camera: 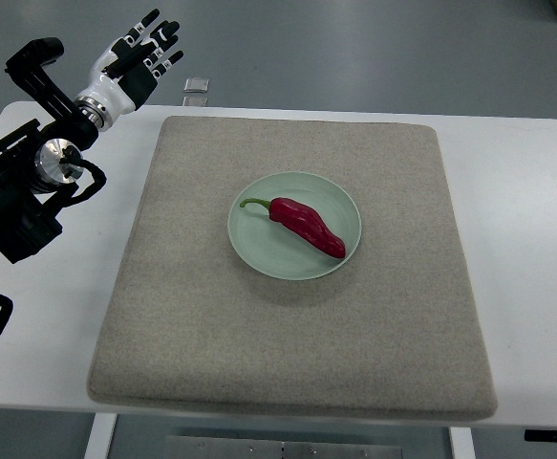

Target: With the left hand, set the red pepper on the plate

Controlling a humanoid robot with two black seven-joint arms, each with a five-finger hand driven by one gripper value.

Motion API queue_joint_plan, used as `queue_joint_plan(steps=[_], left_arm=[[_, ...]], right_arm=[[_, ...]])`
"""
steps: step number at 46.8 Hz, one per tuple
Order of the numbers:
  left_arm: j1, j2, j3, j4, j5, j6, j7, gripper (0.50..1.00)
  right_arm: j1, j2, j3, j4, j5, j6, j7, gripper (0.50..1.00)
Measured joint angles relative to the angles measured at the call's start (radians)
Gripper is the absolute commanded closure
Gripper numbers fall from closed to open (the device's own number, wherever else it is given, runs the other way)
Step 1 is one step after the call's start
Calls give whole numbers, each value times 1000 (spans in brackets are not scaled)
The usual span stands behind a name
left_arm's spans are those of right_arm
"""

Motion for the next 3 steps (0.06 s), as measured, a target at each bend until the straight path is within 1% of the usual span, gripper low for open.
queue_joint_plan(steps=[3], left_arm=[[-1, 0, 0, 0, 0, 0, 0, 508]], right_arm=[[0, 0, 0, 1, -3, 2, -1, 572]])
